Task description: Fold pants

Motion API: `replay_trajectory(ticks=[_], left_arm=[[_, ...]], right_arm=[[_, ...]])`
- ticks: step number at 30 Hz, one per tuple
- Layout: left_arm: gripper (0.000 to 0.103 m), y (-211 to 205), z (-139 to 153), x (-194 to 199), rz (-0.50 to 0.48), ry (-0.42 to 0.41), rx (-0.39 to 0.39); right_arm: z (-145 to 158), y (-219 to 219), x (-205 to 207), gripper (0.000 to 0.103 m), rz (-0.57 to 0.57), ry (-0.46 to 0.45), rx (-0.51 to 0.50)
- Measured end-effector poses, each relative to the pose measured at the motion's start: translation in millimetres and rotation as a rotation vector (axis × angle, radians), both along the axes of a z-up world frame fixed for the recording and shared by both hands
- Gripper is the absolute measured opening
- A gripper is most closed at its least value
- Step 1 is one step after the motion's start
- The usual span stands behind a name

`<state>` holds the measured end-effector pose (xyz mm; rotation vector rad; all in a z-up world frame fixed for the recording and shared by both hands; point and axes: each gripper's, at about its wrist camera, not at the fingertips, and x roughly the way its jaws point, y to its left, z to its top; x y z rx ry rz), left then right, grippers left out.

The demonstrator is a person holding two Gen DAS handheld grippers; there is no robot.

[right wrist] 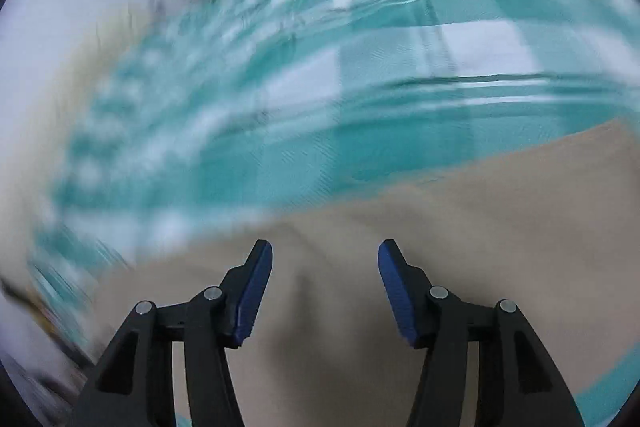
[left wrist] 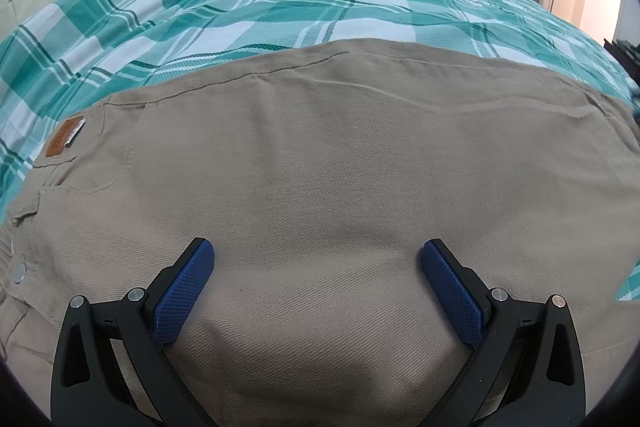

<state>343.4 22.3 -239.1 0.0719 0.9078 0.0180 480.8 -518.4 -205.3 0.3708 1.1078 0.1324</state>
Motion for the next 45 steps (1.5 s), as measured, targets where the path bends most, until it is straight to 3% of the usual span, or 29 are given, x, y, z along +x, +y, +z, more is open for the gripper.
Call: replay_trajectory(ticks=[1,3,4,5,6,7,8,9,10,14,15,17,20,22,24,25,28,30,31,34,37,41,45], left_arm=[[0.102,-0.2,-0.1,0.0,0.0,0.0,0.001],[0.102,0.0,-0.6,0.2,0.0,0.001,0.004],[0.102,-0.1,-0.8,0.3,0.0,0.002,0.005],[0.102,0.0,-1.2,0.7,0.001,0.002,0.006],[0.102,0.1,-1.6,1.4,0.001,0.004,0.006],[0.102,0.2,-1.8,1.8,0.001,0.004,0.007],[0.102,0.2,-2.0,2.3,0.002,0.005,0.008],[0.102,-0.1,-2.0,2.7,0.003,0.005,0.011],[0.102,-0.7,-1.9,2.6,0.003,0.004,0.013],[0.102,-4.7,-0.2,3.7,0.01,0.011,0.046],[0.102,-5.2,0.8,4.3,0.011,0.017,0.052],[0.103,-4.9,4.5,6.9,0.015,0.042,0.054],[0.102,-3.0,23.7,2.2,0.007,0.111,0.031],[0.102,-6.0,45.5,-15.9,-0.039,0.114,-0.022],[0.102,-16.1,63.7,-43.2,-0.113,0.121,-0.055],[0.102,-22.0,67.3,-59.8,-0.153,0.142,-0.064],[0.102,-36.7,59.8,-109.3,-0.257,0.219,-0.034],[0.103,-41.3,36.9,-146.5,-0.292,0.267,0.114],[0.102,-36.1,28.4,-163.2,-0.29,0.259,0.147],[0.102,-11.9,34.1,-178.9,-0.2,0.237,0.073],[0.102,9.6,50.8,-185.1,-0.116,0.204,-0.001],[0.102,22.8,49.2,-190.2,-0.092,0.173,0.06],[0.102,31.8,30.3,-203.4,-0.108,0.146,0.072]], right_arm=[[-11.3,-17.1,-7.7,0.053,-0.004,0.038,-0.072],[-22.8,-74.1,-25.0,0.025,-0.104,0.042,-0.067],[-23.4,-108.3,-35.5,0.006,-0.202,0.028,-0.053],[-21.4,-143.9,-49.6,0.006,-0.342,0.027,-0.092],[-20.1,-159.3,-58.1,0.007,-0.411,0.03,-0.111],[-16.1,-181.8,-73.1,0.014,-0.503,0.04,-0.132],[-11.2,-190.7,-82.8,0.031,-0.539,0.04,-0.146],[-6.2,-194.3,-92.0,0.039,-0.548,0.027,-0.145],[2.9,-189.0,-100.6,0.051,-0.532,0.004,-0.139],[28.3,-131.7,-147.2,0.053,-0.336,-0.029,-0.149],[34.5,-113.2,-174.7,0.053,-0.261,-0.055,-0.139],[36.1,-73.7,-212.4,0.063,-0.168,-0.097,-0.095],[24.1,-3.4,-273.5,0.063,-0.041,-0.071,-0.005],[17.5,40.2,-304.1,0.063,0.065,-0.064,0.059],[10.1,77.7,-326.5,0.062,0.187,-0.035,0.013],[3.1,93.0,-339.3,0.062,0.241,-0.008,-0.069],[-11.0,79.7,-355.8,0.062,0.2,0.068,-0.207],[-13.2,51.0,-362.8,0.063,0.116,0.115,-0.296],[-13.3,32.4,-367.5,0.064,0.048,0.145,-0.339],[-8.7,-9.6,-379.9,0.065,-0.131,0.175,-0.403],[15.8,-10.6,-385.0,0.066,-0.214,0.07,-0.33],[37.3,51.8,-382.1,0.068,-0.103,-0.073,-0.257],[18.9,115.8,-372.6,0.068,0.033,-0.057,-0.206]])
